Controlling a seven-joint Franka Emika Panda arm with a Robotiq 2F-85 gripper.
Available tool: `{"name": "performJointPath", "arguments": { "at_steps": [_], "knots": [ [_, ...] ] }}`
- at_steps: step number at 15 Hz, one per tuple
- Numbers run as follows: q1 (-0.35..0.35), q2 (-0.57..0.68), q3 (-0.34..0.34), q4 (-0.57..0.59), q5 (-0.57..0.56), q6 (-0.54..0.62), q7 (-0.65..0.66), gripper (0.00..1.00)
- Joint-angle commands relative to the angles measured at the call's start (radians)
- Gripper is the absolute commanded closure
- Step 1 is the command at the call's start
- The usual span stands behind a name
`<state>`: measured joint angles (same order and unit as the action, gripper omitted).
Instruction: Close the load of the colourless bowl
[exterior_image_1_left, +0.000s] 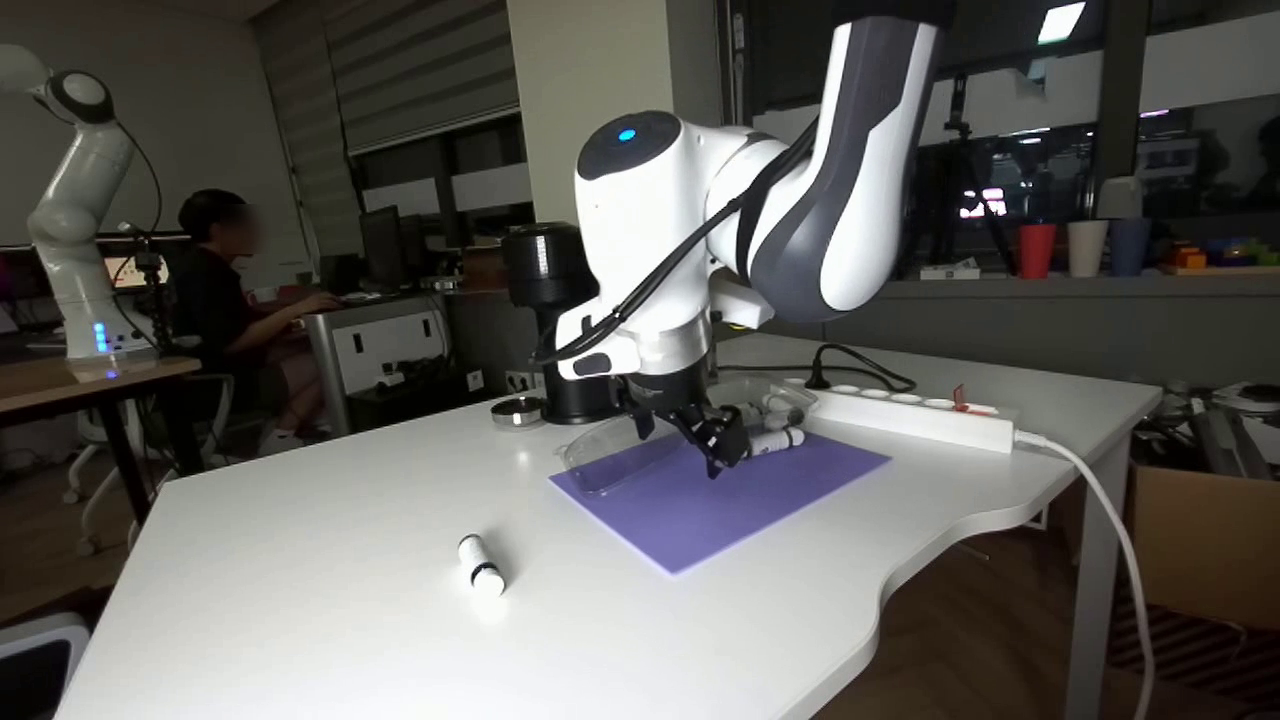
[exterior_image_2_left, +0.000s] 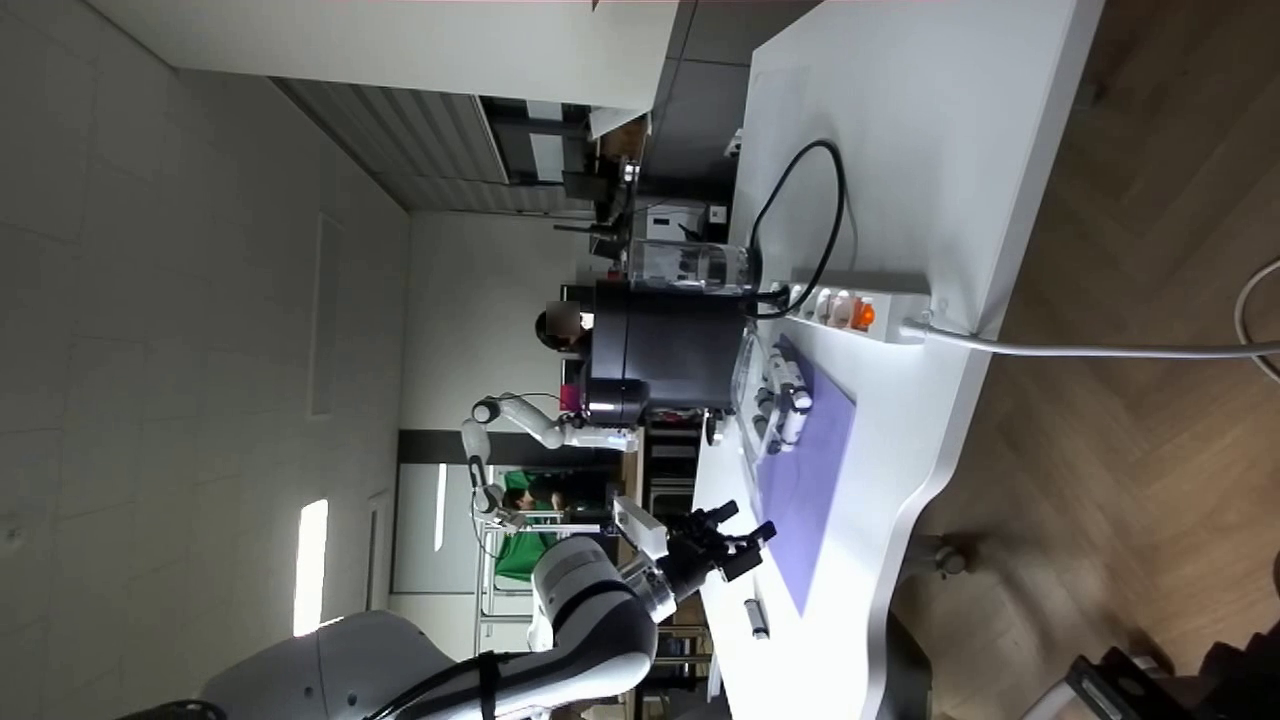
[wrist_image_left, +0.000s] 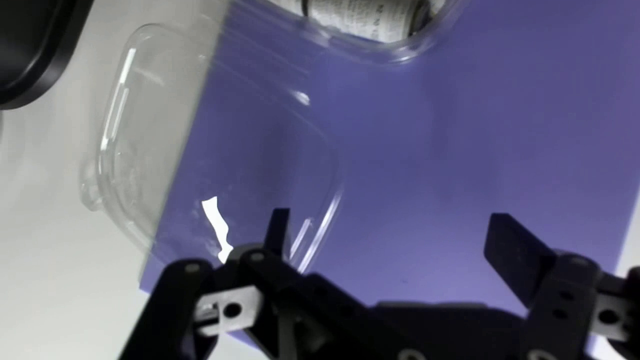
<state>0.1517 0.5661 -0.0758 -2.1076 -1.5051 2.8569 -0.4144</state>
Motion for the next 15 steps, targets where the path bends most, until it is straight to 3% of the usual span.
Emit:
{"name": "performJointPath", "arguments": {
  "at_steps": [1, 9, 15],
  "knots": [
    [0.038, 0.067, -0.016, 0.100, -0.197, 0.016, 0.204, 0.00],
    [0.014, 0.141, 0.052, 0.197, -0.585, -0.028, 0.592, 0.00],
    [-0.014, 0.154, 0.126, 0.184, -0.875, -0.176, 0.860, 0.00]
  ]
}}
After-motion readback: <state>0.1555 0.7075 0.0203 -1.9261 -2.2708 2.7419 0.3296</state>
